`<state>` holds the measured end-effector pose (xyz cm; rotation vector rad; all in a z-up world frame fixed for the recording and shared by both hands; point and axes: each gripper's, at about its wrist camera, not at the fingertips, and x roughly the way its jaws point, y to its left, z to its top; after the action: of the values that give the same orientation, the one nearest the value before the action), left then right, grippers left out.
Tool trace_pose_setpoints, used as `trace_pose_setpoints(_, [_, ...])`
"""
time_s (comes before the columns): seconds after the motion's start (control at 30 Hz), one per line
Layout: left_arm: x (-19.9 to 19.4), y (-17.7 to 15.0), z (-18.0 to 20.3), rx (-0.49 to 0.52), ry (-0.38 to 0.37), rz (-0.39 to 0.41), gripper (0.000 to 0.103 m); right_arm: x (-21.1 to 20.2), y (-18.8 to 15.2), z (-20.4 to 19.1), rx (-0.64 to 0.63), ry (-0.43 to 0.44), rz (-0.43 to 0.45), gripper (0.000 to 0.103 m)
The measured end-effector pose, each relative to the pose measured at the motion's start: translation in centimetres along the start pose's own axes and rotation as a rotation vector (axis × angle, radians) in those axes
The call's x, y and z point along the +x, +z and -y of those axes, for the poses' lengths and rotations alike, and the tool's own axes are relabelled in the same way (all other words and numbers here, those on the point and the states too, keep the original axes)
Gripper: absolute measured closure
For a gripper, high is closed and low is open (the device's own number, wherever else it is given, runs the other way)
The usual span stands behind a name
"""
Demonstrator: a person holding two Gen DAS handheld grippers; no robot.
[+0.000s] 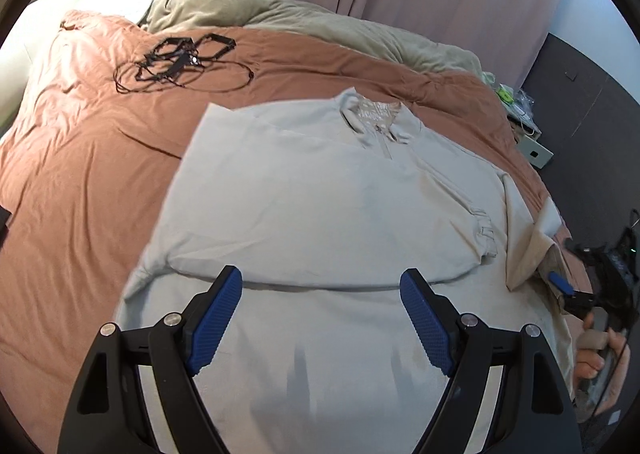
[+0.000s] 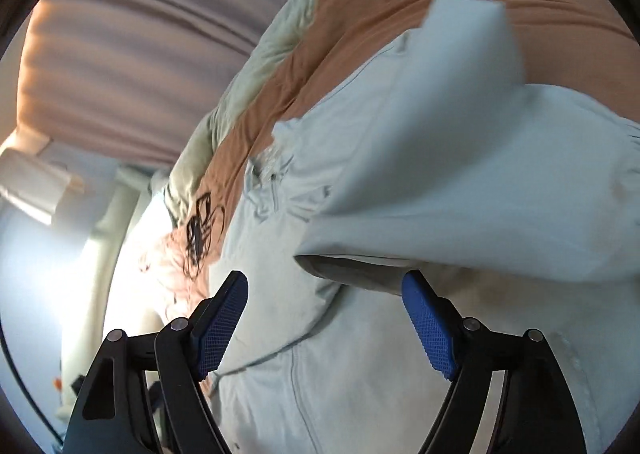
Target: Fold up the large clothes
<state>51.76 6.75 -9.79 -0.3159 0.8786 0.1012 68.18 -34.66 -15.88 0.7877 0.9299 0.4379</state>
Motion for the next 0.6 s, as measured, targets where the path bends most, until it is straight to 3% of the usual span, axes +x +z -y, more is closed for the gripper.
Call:
trace_pose_setpoints(0.17, [2.2,-0.9,2.6,0.043,-0.030,-0.005,0.021,-6.1,0.7,3.0,0.078,-0.005,0.117,0.023])
trace_pose_setpoints(0.33, [3.6,-1.1,4.9,0.078,-0.057,0.016,0.021,-11.0,1.4,8.5,0.222,-0.126,0.221,0.023])
trace_pose_setpoints(0.5, [3.9,-1.9,4.8,0.018,-0.077,0.055,0.021,-11.9,1.7,13.8,0.336,-0.217,0.206,0.023])
trace_pose_setpoints(0.6, [4.2,-2.7,4.0,-0.014,-0.047,0.090,0.021,-10.1,1.9,15.4,0.387,-0.162,0.172,0.023])
